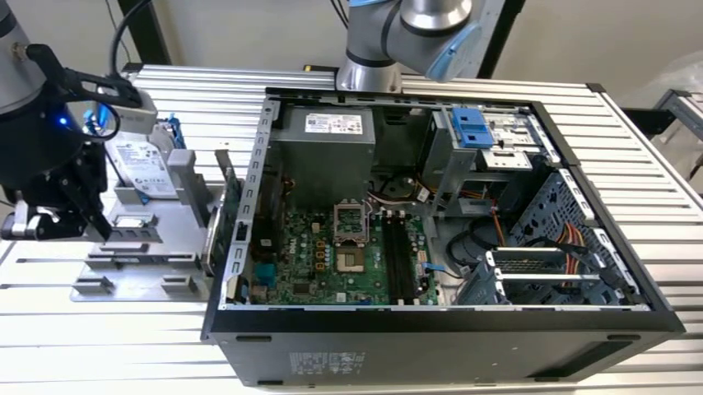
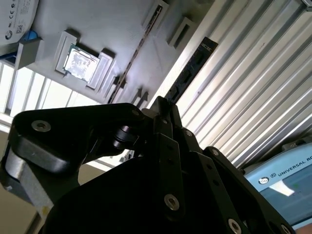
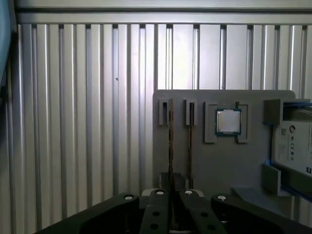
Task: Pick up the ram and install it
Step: 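Pick up the ram and move it above insertion slot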
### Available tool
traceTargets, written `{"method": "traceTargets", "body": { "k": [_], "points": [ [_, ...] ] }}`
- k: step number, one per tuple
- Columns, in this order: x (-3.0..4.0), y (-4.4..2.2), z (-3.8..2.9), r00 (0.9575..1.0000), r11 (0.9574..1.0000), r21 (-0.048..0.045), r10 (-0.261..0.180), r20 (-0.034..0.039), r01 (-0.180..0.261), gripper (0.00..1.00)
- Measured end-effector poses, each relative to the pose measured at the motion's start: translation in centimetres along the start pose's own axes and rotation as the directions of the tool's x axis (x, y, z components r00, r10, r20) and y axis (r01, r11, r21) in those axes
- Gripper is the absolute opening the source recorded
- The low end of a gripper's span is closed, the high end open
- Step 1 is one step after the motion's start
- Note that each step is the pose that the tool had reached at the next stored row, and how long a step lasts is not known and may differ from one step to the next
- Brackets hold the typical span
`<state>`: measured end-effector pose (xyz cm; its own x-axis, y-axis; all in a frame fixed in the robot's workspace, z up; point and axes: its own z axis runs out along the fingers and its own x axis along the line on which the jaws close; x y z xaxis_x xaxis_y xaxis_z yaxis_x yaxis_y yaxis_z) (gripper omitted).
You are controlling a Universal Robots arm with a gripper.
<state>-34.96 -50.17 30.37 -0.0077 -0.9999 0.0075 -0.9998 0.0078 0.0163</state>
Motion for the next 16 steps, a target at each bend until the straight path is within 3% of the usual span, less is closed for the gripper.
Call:
{"method": "traceTargets", "body": {
  "k": [16],
  "points": [
    [0.01, 0.02, -1.46, 1.0, 1.0, -0.0001, 0.0, 0.0033, 0.0, 0.0]
  ]
}}
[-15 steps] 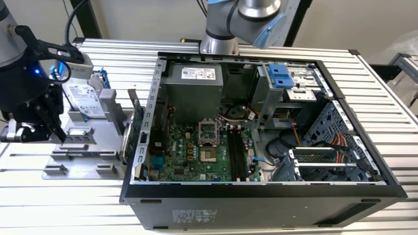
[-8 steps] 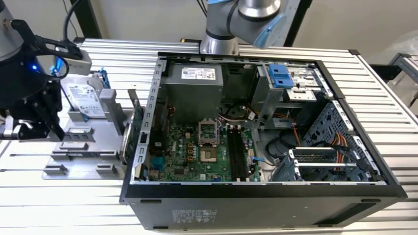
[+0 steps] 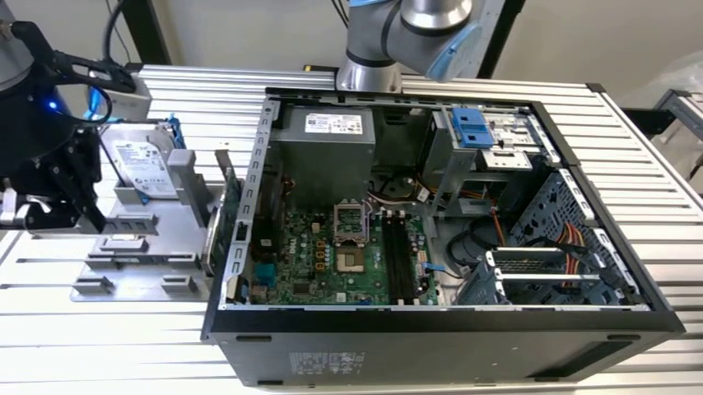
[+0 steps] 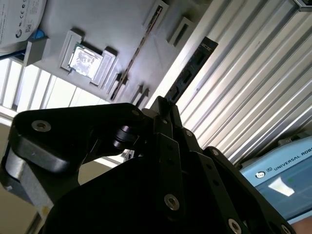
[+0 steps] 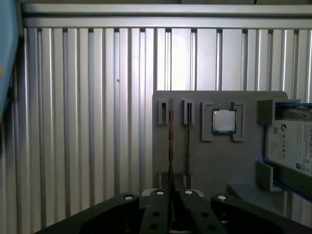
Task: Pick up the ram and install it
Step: 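Pick up the ram and move it above insertion slot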
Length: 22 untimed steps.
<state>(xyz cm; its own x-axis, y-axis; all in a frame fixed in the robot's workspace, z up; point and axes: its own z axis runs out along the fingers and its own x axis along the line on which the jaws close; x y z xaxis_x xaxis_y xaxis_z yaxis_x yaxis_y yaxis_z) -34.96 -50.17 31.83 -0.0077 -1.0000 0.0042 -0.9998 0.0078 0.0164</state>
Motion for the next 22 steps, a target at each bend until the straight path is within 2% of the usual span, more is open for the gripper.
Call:
{"method": "traceTargets", "body": {
  "k": [22],
  "points": [
    [0.01, 0.03, -1.67, 1.0, 1.0, 0.0, 0.0, 0.0018, 0.0, 0.0]
  ]
}}
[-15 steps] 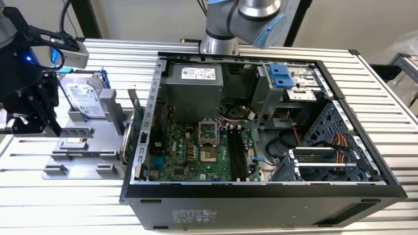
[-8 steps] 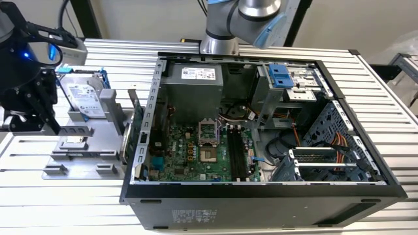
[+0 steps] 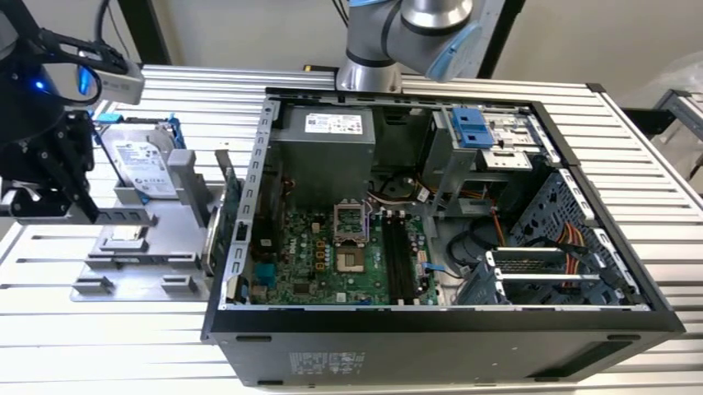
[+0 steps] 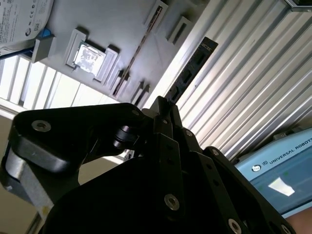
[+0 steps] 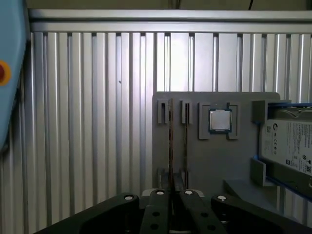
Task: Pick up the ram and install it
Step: 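Pick up the ram and move it above insertion slot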
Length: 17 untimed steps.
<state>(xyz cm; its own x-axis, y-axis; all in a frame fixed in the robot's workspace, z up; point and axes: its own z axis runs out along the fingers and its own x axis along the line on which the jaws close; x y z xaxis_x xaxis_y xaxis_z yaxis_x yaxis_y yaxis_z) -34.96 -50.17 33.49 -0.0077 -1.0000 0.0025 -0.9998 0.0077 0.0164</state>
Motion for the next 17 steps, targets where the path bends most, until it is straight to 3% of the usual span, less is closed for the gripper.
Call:
{"method": "traceTargets", "body": {
  "k": [17],
  "points": [
    [0.0, 0.03, -1.74, 1.0, 1.0, 0.0, -0.001, 0.0002, 0.001, 0.0]
  ]
}}
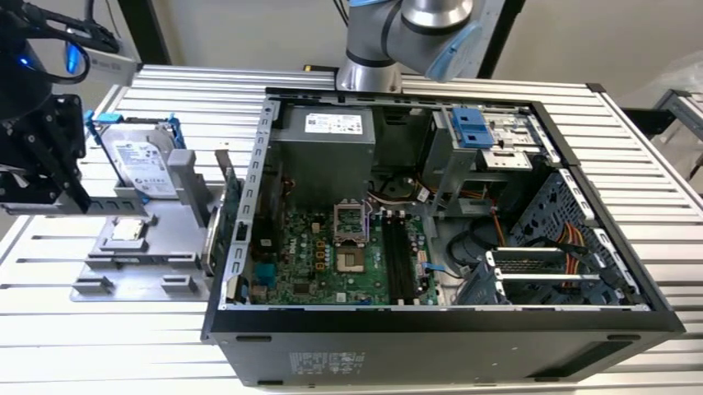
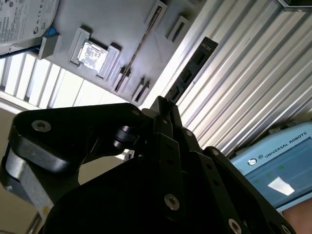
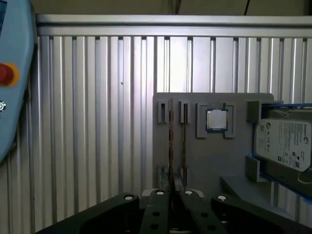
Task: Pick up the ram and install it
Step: 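Pick up the ram and move it above insertion slot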
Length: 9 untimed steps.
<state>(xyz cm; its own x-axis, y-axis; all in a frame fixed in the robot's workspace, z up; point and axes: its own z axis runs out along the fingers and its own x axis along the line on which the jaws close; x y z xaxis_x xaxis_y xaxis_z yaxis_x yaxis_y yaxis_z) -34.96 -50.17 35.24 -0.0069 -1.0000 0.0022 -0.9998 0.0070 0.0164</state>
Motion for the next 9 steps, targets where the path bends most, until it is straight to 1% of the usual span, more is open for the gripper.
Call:
{"method": "traceTargets", "body": {
  "k": [9],
  "points": [
    [0.0, 0.02, -0.93, 1.0, 1.0, 0.0, 0.0, 0.0002, 0.0, 0.0]
  ]
}}
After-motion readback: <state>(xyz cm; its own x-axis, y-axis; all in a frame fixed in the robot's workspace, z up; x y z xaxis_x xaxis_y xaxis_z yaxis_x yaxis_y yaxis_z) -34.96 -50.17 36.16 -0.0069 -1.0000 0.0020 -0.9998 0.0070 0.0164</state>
